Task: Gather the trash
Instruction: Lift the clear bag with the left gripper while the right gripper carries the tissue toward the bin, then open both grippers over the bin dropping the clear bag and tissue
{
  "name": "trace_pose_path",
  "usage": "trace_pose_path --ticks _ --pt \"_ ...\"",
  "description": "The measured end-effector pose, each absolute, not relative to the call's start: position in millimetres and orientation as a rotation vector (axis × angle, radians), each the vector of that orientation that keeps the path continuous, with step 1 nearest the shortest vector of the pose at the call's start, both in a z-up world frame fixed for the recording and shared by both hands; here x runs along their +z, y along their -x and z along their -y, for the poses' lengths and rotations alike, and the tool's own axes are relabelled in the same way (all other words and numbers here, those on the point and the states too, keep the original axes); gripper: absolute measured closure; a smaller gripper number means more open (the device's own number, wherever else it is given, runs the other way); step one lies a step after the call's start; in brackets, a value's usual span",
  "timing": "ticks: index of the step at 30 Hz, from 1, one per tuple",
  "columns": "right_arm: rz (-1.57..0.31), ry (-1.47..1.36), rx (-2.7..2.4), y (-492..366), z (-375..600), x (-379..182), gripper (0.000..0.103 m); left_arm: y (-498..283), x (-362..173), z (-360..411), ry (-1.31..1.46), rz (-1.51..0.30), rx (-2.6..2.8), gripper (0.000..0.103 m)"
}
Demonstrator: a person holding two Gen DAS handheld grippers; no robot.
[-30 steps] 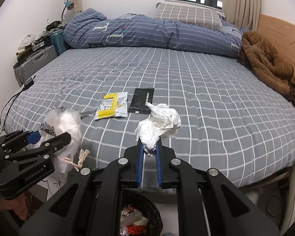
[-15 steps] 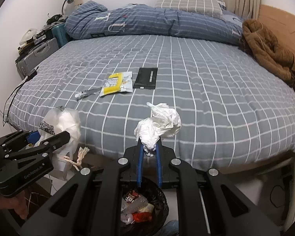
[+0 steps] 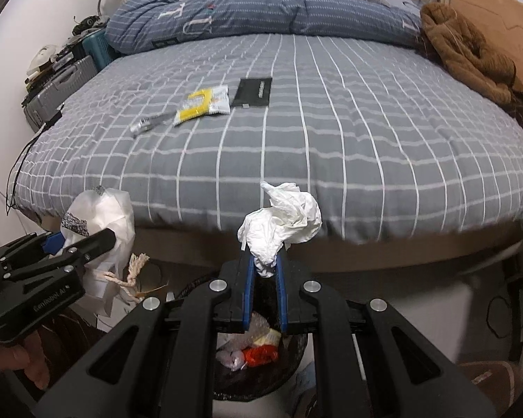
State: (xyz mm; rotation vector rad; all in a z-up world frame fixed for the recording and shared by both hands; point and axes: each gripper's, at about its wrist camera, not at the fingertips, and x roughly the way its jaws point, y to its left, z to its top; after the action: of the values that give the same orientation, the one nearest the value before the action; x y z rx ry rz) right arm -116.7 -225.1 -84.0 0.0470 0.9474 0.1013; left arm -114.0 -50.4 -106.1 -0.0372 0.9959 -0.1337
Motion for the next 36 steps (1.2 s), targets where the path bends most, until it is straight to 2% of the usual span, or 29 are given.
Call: trace_pose_path --ticks 18,28,34,36 --pt "-1.155 -0.062 0.077 123 230 -171 0.092 114 -186 61 0.031 -1.151 -0.149 0.06" --pt "-1.18 -0.085 0.018 118 256 -190 0.092 100 -216 92 -0.01 -1.196 -0.209 0.059" --pt "-1.2 -0.076 0.01 116 258 -200 0.092 104 -230 95 -0.042 -1.198 -0.198 0.044" --pt "-1.202 -0.071 0.019 113 252 -202 0.092 101 -234 93 -0.057 -1.204 -0.187 0.036"
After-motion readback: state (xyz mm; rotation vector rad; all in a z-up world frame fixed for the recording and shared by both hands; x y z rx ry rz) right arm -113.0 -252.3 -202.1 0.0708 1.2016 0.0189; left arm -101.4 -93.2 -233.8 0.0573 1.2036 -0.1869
